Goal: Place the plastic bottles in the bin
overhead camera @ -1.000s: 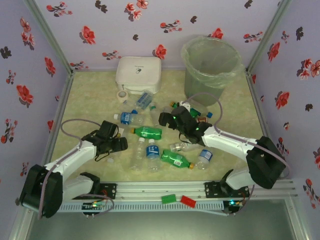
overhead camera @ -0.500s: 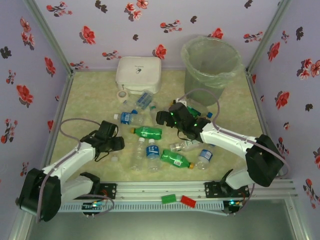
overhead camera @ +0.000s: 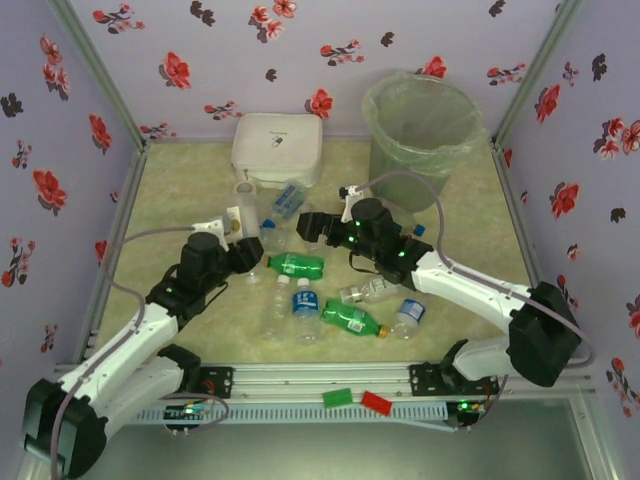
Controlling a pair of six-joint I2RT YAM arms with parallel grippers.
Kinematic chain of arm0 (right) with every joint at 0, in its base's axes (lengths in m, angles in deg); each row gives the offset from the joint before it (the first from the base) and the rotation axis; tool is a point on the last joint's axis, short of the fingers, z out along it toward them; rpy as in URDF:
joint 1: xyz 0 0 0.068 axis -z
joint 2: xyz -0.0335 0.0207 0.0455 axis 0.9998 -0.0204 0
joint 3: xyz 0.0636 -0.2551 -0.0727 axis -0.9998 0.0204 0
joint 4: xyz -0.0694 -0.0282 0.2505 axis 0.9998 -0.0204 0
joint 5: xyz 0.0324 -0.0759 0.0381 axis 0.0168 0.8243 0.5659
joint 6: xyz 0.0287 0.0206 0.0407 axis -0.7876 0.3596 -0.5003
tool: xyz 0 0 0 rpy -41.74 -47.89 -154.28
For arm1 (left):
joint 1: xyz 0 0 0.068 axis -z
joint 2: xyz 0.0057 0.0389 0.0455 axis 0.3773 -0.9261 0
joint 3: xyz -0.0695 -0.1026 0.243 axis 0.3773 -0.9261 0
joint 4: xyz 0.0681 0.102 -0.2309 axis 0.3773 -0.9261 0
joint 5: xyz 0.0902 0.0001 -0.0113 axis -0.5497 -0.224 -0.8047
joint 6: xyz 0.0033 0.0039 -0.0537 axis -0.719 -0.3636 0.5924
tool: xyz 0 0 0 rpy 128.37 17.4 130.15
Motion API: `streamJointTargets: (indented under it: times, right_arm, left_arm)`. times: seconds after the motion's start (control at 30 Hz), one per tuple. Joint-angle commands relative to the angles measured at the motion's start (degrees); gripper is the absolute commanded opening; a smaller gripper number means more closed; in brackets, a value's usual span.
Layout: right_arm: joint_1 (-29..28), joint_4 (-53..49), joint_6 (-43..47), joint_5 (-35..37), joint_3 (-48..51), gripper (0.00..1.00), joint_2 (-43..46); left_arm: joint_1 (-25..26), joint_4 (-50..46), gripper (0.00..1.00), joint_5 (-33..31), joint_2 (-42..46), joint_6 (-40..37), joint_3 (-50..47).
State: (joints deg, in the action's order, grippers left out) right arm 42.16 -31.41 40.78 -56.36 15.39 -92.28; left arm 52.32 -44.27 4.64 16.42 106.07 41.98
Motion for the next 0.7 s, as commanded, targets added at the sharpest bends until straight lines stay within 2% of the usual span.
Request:
streamJointTargets:
  times: [0.0,0.2,0.43,0.53,0.67]
  right_arm:
    - [-0.44,6.03,0.92,-2.4,0.25,1.0,1.69]
    - [-0.46,5.2,2.05,-2.86,-2.78,1.0,-0.13]
    - [-0.49,6.96,-0.08,-2.48,-1.53,0.98,-2.7]
    - [-0.47,7.58,-0.55,-1.74,-0.6,0.94,-2.86]
    - [-0.43,7.0,0.06,-1.03,-0.35,0.78,-2.76]
  left_arm:
    - [3.63,12.43,0.24,2.13,-4.62,-0.8,3.31]
    - [10.73,15.93,0.25,1.95,-12.14,-5.45,8.54]
    - [17.25,15.67,0.25,1.76,-15.05,-9.14,10.22]
    - [18.34,15.0,0.25,1.41,-14.98,-9.26,9.93]
    - [18.72,14.82,0.25,1.45,-14.36,-9.18,9.5]
